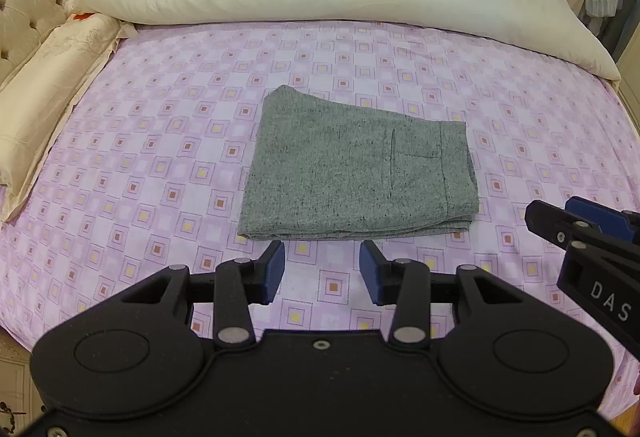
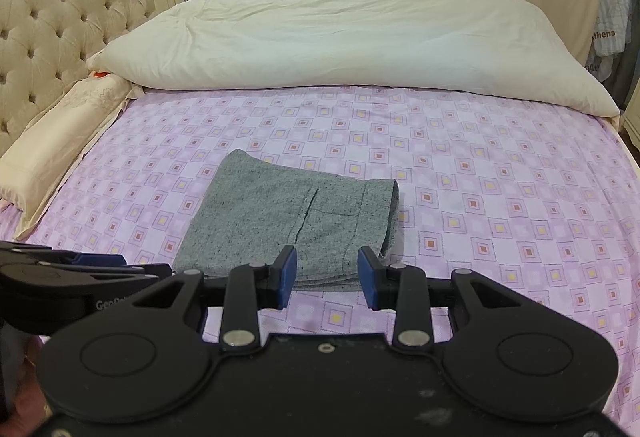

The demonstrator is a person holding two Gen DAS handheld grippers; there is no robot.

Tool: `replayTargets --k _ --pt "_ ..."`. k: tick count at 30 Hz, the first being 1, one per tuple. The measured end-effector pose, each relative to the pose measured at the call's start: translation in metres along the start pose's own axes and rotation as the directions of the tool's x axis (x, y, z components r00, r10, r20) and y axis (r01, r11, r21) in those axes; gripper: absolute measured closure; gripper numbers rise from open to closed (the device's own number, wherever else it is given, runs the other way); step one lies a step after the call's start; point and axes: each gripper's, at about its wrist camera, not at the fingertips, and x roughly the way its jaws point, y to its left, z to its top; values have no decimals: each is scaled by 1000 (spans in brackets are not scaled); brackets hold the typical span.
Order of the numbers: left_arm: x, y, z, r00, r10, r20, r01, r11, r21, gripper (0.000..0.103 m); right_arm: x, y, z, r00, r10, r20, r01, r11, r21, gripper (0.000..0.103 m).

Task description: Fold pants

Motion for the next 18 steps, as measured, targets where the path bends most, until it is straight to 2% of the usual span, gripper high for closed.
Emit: replayTargets --k 18 --pt "6 2 2 1000 -1 -14 1 1000 -3 52 3 2 2 1000 -5 -14 5 1000 6 67"
